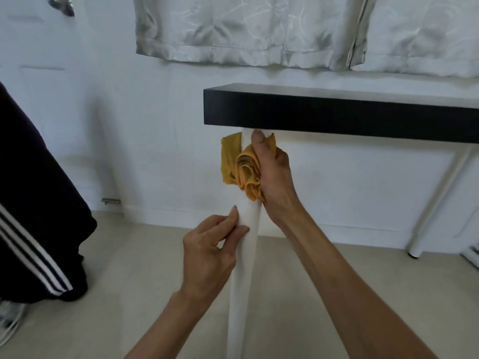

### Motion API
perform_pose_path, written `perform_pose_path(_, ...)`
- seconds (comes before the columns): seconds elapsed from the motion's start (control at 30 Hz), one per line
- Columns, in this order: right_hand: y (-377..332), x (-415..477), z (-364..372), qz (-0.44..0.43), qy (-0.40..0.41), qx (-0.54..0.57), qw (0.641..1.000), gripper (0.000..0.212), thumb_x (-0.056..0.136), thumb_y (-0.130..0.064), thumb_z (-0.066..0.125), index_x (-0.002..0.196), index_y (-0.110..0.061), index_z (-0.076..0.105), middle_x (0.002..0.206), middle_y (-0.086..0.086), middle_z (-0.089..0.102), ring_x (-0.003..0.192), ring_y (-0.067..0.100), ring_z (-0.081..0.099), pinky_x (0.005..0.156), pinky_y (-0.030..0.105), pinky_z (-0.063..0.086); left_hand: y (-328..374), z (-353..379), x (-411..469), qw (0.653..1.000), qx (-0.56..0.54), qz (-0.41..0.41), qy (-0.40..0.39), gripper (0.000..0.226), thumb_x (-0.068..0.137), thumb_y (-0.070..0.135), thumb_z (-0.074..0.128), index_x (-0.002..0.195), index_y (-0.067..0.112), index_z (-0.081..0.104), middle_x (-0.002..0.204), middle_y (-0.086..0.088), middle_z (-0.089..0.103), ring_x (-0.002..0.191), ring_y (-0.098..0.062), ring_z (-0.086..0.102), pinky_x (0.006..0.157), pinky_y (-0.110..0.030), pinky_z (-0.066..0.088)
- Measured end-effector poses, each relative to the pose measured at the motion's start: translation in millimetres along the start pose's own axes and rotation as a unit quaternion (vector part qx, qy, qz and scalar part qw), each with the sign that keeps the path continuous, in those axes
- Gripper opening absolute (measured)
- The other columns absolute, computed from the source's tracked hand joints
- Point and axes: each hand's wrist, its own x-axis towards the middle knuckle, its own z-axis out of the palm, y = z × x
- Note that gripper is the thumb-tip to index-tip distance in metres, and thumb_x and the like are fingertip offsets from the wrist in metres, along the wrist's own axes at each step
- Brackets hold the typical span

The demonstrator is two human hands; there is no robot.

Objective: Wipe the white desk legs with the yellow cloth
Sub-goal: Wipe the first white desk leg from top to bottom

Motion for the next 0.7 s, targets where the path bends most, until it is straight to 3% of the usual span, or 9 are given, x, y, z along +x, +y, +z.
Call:
perform_pose_path(0.07, 2.6, 5.3, -5.9, 0.032, -0.076, 0.051, 0.995, 0.025, 0.078, -0.046, 0.075, 0.078, -0.025, 0.063, 0.058, -0.013, 0.067, 0.057, 0.000, 0.064, 0.066, 0.024, 0.054, -2.3, 0.2, -4.2, 1.000, 0.012, 0.005, -0.008, 0.024, 0.082, 0.009, 0.076, 0.105, 0.003, 0.077, 0.077, -0.001, 0.069, 0.065, -0.011, 0.065, 0.059, -0.027, 0.055)
perform_pose_path(0.17, 6.5, 14.8, -14.6, 0.068, -0.188, 0.108, 0.974, 0.053, 0.042, -0.056, 0.093, 0.078, -0.021, 0.077, 0.075, -0.001, 0.072, 0.070, 0.012, 0.069, 0.072, 0.029, 0.055, -2.0, -5.2, -8.2, 0.999, 0.042, 0.015, -0.031, 0.018, 0.079, 0.001, 0.080, 0.097, 0.003, 0.078, 0.074, -0.001, 0.067, 0.060, -0.009, 0.059, 0.055, -0.025, 0.051)
perform_pose_path(0.23, 12.8, 17.7, -18.5, 0.066, -0.200, 0.107, 0.972, 0.050, 0.045, -0.047, 0.094, 0.083, -0.018, 0.077, 0.086, 0.013, 0.073, 0.081, 0.024, 0.071, 0.077, 0.035, 0.056, -2.4, -15.2, -7.5, 0.999, 0.033, 0.000, -0.036, 0.015, 0.079, -0.002, 0.079, 0.093, 0.005, 0.079, 0.076, -0.001, 0.070, 0.060, -0.011, 0.065, 0.055, -0.028, 0.054)
perform_pose_path(0.27, 16.0, 16.6, -18.8, 0.054, -0.182, 0.098, 0.977, 0.044, 0.054, -0.039, 0.089, 0.088, -0.015, 0.074, 0.088, 0.016, 0.072, 0.083, 0.027, 0.072, 0.076, 0.037, 0.057, -2.4, -21.7, -5.6, 0.999, 0.022, -0.021, -0.030, 0.014, 0.080, -0.001, 0.076, 0.092, 0.006, 0.079, 0.077, 0.000, 0.072, 0.062, -0.010, 0.068, 0.057, -0.028, 0.057)
perform_pose_path(0.33, 21.8, 6.1, -16.0, 0.021, -0.120, 0.057, 0.991, 0.037, 0.066, -0.029, 0.080, 0.095, -0.009, 0.069, 0.079, 0.006, 0.070, 0.074, 0.019, 0.070, 0.064, 0.034, 0.059, 1.6, -32.2, 2.1, 0.998, 0.015, -0.064, -0.007, 0.013, 0.084, 0.003, 0.072, 0.093, 0.011, 0.077, 0.079, 0.005, 0.073, 0.064, -0.005, 0.070, 0.060, -0.027, 0.059)
perform_pose_path(0.4, 29.0, -8.7, -8.9, -0.018, -0.046, -0.008, 0.999, 0.040, 0.072, -0.026, 0.077, 0.105, -0.009, 0.065, 0.081, 0.003, 0.067, 0.073, 0.018, 0.068, 0.063, 0.037, 0.061, 9.9, -36.2, 15.8, 0.996, 0.014, -0.089, 0.015, 0.011, 0.088, 0.009, 0.069, 0.094, 0.016, 0.075, 0.080, 0.009, 0.073, 0.066, -0.005, 0.071, 0.061, -0.026, 0.059)
perform_pose_path(0.53, 46.7, -36.6, 5.4, -0.050, 0.083, -0.096, 0.991, 0.049, 0.078, -0.021, 0.081, 0.121, -0.019, 0.057, 0.088, -0.006, 0.065, 0.070, 0.001, 0.064, 0.058, 0.013, 0.052, 26.0, -35.1, 48.8, 0.997, 0.012, -0.074, 0.005, 0.017, 0.094, 0.023, 0.060, 0.103, 0.017, 0.074, 0.094, 0.011, 0.073, 0.087, -0.005, 0.070, 0.074, -0.020, 0.057)
perform_pose_path(0.63, 79.6, -59.4, 5.8, 0.043, 0.087, -0.049, 0.994, 0.036, 0.078, -0.020, 0.083, 0.108, -0.017, 0.062, 0.075, 0.006, 0.068, 0.054, 0.010, 0.062, 0.047, 0.022, 0.051, 33.2, -27.0, 66.5, 0.994, 0.024, -0.071, -0.084, 0.035, 0.095, 0.037, 0.059, 0.124, 0.019, 0.066, 0.113, 0.010, 0.069, 0.105, -0.002, 0.063, 0.089, -0.015, 0.050)
perform_pose_path(0.7, 95.8, -67.9, -3.6, 0.089, 0.032, -0.029, 0.995, 0.021, 0.079, -0.019, 0.082, 0.091, -0.013, 0.066, 0.068, 0.010, 0.068, 0.050, 0.017, 0.061, 0.047, 0.025, 0.049, 35.6, -15.8, 72.3, 0.982, 0.031, -0.098, -0.159, 0.047, 0.091, 0.045, 0.063, 0.131, 0.021, 0.058, 0.121, 0.010, 0.065, 0.110, -0.005, 0.060, 0.093, -0.019, 0.049)
